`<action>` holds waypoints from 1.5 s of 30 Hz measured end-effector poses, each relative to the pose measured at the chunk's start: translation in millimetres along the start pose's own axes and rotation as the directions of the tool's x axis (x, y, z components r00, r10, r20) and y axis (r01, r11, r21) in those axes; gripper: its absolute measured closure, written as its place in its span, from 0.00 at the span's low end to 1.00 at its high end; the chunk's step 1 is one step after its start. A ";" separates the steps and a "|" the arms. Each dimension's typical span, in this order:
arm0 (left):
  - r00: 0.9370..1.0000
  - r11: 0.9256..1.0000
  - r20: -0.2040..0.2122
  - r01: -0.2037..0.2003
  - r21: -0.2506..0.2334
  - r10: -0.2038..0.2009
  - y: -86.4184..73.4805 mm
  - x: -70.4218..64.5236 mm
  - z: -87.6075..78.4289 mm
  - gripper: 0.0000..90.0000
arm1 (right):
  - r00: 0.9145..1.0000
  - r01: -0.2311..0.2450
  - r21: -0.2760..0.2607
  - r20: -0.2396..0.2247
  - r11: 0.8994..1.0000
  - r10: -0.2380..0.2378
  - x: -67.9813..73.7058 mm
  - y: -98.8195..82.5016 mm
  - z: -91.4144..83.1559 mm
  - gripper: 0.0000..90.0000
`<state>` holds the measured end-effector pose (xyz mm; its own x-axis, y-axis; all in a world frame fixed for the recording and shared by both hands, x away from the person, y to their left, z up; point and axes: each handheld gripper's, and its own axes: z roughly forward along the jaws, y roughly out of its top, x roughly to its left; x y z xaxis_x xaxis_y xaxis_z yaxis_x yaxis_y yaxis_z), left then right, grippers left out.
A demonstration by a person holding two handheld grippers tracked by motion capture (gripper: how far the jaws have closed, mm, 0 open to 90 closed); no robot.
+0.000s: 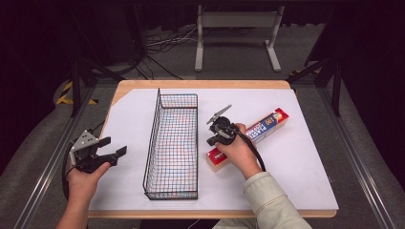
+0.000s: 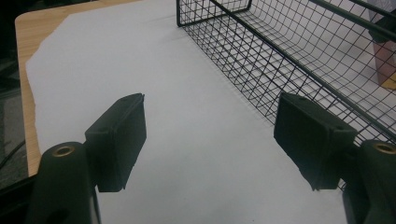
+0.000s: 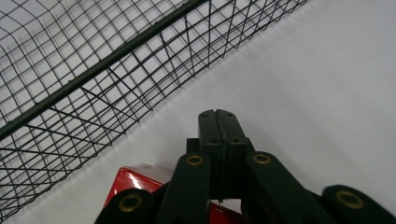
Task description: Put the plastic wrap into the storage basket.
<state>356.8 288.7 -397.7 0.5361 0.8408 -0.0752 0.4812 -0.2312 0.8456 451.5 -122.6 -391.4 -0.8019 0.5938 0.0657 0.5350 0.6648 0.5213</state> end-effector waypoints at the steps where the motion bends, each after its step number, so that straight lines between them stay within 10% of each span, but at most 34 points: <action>1: 1.000 1.000 0.000 0.000 0.000 0.000 0.0 0.0 0.0 0.29 | 1.000 0.000 0.000 0.000 1.000 0.000 0.0 0.0 0.0 1.00; 34: 1.000 1.000 0.014 0.004 0.019 -0.004 -1.5 0.8 3.1 0.29 | 0.996 0.011 0.221 -0.091 0.975 0.010 15.5 -15.8 -1.8 1.00; 45: 1.000 1.000 0.013 0.010 0.017 -0.010 -2.1 1.5 3.4 0.29 | 0.993 0.051 0.312 -0.113 0.949 -0.016 23.4 -29.7 -7.1 1.00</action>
<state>358.9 288.8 -401.4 0.5402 0.8367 -0.0902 0.4977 -0.2312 0.8360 414.9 -131.7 -399.3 -0.8352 0.5281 0.1533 0.5499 0.8021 0.2329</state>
